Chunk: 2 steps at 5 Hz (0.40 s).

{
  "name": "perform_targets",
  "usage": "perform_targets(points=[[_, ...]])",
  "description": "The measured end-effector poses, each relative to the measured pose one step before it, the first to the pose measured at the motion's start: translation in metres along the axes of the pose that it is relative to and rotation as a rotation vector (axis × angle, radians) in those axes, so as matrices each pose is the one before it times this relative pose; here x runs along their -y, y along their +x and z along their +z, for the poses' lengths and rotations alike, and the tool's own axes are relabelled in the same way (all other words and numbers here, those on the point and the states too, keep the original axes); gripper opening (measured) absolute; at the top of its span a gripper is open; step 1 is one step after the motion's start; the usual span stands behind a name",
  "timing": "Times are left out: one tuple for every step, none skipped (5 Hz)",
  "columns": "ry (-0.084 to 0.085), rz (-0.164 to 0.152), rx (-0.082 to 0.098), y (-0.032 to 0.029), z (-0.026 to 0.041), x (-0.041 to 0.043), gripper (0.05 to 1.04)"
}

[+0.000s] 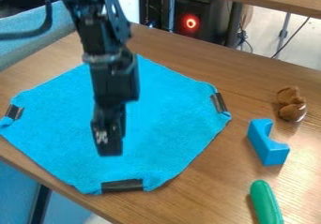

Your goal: Unfold cloth from the top left to the bottom right

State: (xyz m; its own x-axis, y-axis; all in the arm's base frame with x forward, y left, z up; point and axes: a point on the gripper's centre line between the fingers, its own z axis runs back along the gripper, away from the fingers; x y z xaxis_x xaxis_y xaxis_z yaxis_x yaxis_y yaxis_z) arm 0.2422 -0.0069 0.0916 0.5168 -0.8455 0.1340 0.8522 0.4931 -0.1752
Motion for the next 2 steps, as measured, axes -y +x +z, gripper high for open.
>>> perform_targets(points=[[0.0239, 0.0077, 0.0348, 0.00277, 0.02836, -0.02036, 1.005], [0.1418, 0.0574, -0.0037, -0.00234, 0.03219, -0.03022, 1.001]])
